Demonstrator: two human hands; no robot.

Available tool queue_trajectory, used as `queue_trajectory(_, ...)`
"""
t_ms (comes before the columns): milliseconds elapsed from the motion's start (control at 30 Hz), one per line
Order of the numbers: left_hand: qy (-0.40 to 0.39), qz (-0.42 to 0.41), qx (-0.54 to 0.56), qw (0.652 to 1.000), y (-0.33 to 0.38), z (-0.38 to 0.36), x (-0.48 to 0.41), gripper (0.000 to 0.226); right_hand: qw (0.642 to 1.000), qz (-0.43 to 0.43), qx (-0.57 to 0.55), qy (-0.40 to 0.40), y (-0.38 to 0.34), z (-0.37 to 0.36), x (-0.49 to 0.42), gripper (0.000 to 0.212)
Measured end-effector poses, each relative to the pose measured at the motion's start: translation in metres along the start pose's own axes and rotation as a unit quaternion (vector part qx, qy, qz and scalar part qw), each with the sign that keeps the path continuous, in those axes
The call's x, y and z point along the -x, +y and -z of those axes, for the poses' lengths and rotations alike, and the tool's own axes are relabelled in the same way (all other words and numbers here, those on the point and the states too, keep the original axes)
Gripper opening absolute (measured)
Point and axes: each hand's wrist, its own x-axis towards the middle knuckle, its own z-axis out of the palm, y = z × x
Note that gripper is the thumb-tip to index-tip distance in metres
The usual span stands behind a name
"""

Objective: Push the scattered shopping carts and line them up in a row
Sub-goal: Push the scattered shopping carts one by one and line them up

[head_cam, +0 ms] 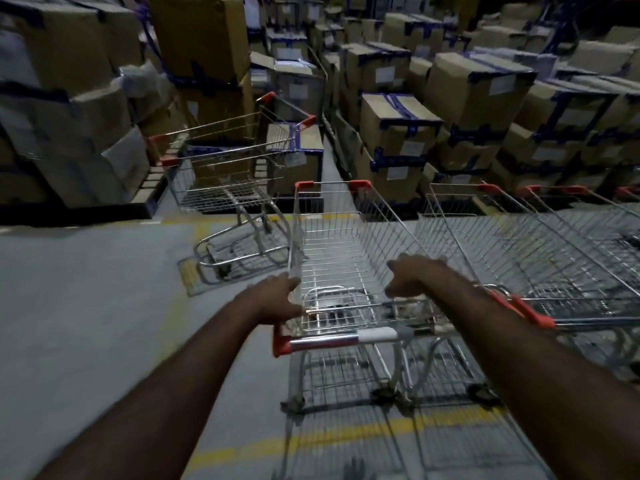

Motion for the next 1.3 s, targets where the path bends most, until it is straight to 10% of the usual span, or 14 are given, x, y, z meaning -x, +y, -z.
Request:
queue_trajectory(633, 0.109, 0.127, 0.001, 0.986, -0.255, 0.135, 0.02, 0.071, 0.969, 0.207, -0.04, 0.128, -0.3, 0.129, -0.121, 0.071)
queue_trajectory(1300, 0.11, 0.134, -0.02, 0.985, -0.441, 0.279, -0.245, 0.08, 0.96, 0.229, -0.062, 0.148, -0.472, 0.263, -0.395, 0.076)
